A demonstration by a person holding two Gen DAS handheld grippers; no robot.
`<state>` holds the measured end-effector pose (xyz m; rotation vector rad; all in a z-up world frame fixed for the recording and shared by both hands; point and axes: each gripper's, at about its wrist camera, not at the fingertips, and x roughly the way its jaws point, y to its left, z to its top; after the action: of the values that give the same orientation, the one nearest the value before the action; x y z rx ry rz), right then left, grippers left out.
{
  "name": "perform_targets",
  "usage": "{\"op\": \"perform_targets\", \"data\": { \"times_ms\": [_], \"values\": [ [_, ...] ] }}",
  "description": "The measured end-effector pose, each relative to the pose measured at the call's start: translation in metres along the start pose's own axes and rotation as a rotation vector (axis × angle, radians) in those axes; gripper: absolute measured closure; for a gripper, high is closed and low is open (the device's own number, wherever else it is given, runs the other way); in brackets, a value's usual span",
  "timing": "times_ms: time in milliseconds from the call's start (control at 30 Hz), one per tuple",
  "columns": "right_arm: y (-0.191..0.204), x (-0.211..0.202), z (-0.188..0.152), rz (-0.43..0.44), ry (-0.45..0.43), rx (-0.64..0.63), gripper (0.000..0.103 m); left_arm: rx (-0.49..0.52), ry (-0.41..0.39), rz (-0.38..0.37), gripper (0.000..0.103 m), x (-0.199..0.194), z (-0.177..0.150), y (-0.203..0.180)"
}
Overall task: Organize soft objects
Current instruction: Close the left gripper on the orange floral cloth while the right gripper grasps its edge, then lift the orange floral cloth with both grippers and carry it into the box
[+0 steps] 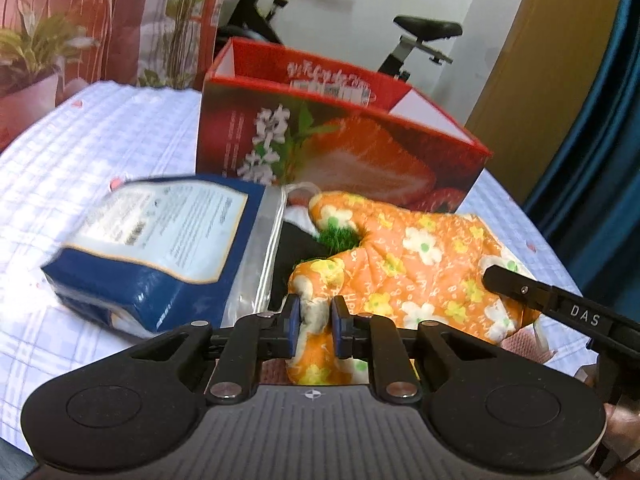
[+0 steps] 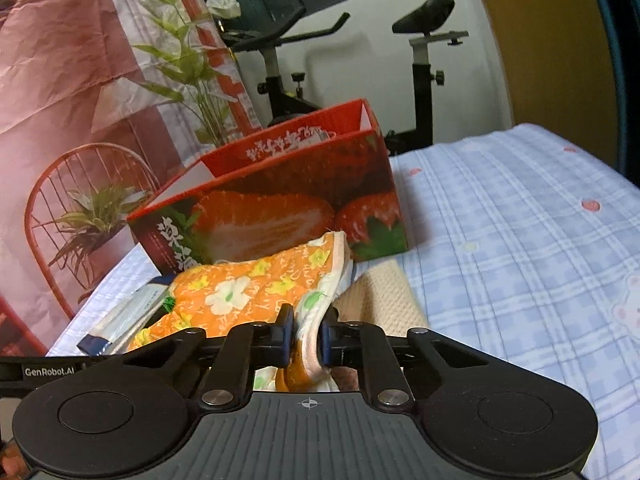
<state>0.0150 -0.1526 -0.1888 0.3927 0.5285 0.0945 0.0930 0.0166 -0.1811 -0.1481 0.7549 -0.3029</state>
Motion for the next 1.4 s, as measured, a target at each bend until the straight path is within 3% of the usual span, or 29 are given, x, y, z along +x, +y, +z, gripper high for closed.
{"op": "perform_targets", "data": {
  "times_ms": [200, 667, 933, 1167, 1300, 1400],
  "values": [
    [0.013, -0.012, 0.004, 0.024, -0.048, -0.066, 0.093, 0.021, -0.051, 0.006, 0.087, -0.012, 0.004, -0.005],
    [0.020, -0.009, -0.002, 0.038, -0.020, -0.102, 0.094, 0.041, -0.018, -0.004, 0.087, -0.005, 0.001, -0.007],
    [0.023, -0.018, 0.004, 0.056, -0.055, -0.113, 0.095, 0.045, -0.068, -0.001, 0.091, -0.017, 0.010, -0.007],
    [0.040, -0.036, 0.038, 0.095, -0.144, -0.182, 0.095, 0.094, -0.183, 0.001, 0.091, -0.042, 0.046, -0.018],
    [0.045, -0.037, 0.077, 0.126, -0.176, -0.190, 0.095, 0.136, -0.256, 0.008, 0.091, -0.048, 0.085, -0.024],
    [0.048, -0.028, 0.113, 0.144, -0.191, -0.197, 0.095, 0.143, -0.255, -0.024, 0.091, -0.035, 0.121, -0.025]
  ]
}}
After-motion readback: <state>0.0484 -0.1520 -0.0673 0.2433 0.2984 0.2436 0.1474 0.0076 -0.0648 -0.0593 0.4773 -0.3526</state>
